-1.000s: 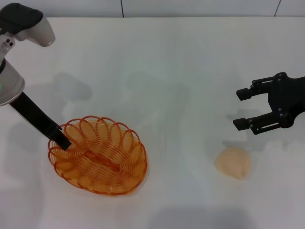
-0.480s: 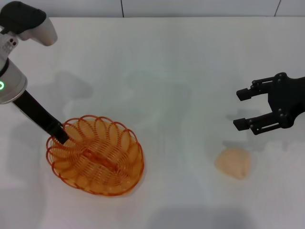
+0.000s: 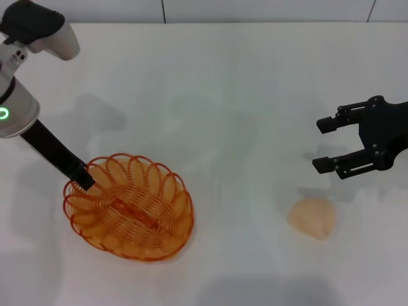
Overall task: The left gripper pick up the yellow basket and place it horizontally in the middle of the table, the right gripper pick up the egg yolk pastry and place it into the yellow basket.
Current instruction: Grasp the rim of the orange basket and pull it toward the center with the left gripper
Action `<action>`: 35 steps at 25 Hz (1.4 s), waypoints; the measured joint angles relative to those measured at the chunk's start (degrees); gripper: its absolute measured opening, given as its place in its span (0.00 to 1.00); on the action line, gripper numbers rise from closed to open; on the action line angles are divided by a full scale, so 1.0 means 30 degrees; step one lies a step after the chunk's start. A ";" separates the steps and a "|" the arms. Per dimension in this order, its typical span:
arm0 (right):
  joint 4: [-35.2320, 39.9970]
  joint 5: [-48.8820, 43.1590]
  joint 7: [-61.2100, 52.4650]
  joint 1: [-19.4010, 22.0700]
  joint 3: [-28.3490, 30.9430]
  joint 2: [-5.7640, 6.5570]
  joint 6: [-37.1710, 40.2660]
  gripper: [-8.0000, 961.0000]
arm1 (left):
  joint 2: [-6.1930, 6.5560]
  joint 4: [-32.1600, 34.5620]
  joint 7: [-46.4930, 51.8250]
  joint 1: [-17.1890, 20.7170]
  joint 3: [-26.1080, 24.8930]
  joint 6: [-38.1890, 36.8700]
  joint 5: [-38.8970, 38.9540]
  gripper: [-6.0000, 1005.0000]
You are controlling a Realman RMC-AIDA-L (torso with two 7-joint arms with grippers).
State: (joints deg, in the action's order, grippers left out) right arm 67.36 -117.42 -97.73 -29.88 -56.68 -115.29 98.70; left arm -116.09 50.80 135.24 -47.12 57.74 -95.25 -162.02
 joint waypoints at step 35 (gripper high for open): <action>0.0019 0.0050 -0.0001 0.0061 0.0026 0.0022 -0.0001 0.80 | 0.0389 0.0967 0.0248 -0.0436 -0.0667 -0.1280 0.1552 0.11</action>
State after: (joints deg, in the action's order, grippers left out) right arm 67.41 -117.28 -97.74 -29.70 -56.60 -115.23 98.70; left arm -114.92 53.70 135.99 -48.43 55.74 -99.09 -157.37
